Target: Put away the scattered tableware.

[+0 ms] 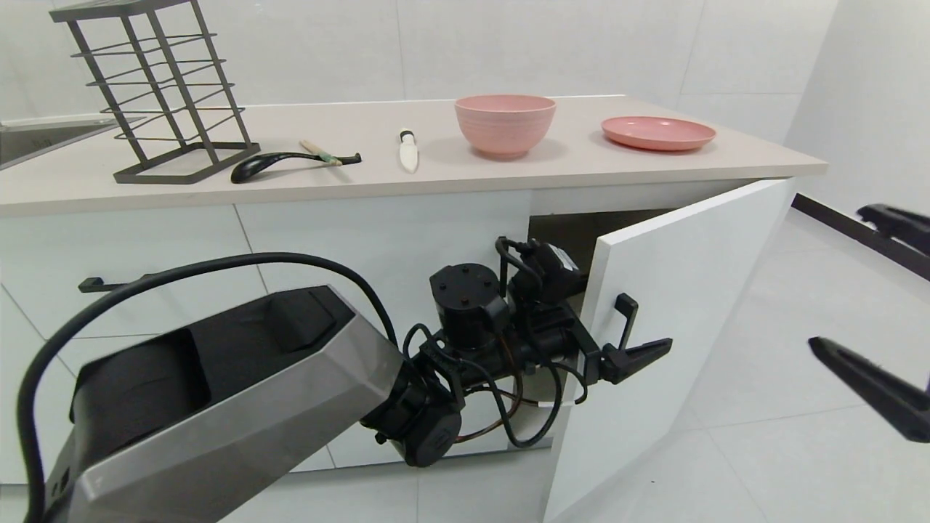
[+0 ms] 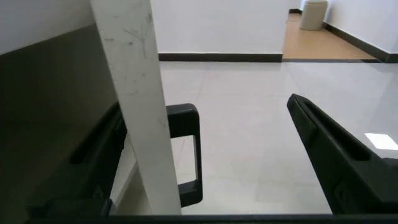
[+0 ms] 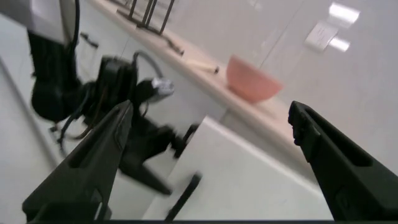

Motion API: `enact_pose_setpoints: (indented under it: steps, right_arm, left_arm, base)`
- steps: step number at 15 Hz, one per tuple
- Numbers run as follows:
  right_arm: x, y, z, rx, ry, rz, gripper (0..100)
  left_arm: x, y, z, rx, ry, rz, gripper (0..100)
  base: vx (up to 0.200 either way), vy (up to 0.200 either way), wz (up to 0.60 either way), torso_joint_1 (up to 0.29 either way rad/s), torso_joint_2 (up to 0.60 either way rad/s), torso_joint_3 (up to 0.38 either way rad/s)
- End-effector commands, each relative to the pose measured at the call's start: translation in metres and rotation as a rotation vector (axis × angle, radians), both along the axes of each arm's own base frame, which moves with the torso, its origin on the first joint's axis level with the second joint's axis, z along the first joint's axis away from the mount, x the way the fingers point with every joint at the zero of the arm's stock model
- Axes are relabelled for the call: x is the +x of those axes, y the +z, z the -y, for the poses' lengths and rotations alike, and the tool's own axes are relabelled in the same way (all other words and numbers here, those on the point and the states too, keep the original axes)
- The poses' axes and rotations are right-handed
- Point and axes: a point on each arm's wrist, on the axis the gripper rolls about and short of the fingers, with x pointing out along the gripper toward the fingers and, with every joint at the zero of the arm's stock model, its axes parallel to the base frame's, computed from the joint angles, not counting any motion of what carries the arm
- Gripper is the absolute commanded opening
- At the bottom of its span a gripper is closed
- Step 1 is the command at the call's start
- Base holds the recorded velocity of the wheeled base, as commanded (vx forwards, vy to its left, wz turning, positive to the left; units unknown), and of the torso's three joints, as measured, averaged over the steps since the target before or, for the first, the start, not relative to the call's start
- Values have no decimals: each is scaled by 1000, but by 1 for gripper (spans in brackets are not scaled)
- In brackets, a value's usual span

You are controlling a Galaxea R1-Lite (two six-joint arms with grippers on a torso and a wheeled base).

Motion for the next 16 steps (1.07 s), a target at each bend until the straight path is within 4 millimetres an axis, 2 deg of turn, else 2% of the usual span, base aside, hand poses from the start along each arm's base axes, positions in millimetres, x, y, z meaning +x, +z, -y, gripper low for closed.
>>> enact_pose_setpoints:
  steps: [1, 7, 10, 12, 16]
  right_arm:
    - [-17, 16, 2, 10, -4, 105, 100]
    - [-21, 20, 3, 11, -4, 137, 100]
    - [-22, 22, 2, 12, -2, 145, 100]
    - [-22, 22, 3, 11, -4, 147, 100]
    - [-23, 31, 2, 15, -1, 192, 100]
  left_arm:
    - [-11, -4, 5, 7, -30, -6, 100]
    - [-31, -6, 20, 6, -87, -4, 100]
    - [-45, -2, 33, -8, -133, 5, 100]
    - [-45, 7, 38, -33, -157, 20, 100]
    - [-53, 3, 47, -32, -190, 15, 100]
  base:
    - [0, 0, 0, 0, 0, 0]
    - [0, 0, 0, 0, 0, 0]
    - [0, 0, 0, 0, 0, 0]
    - [0, 0, 0, 0, 0, 0]
    - [0, 0, 0, 0, 0, 0]
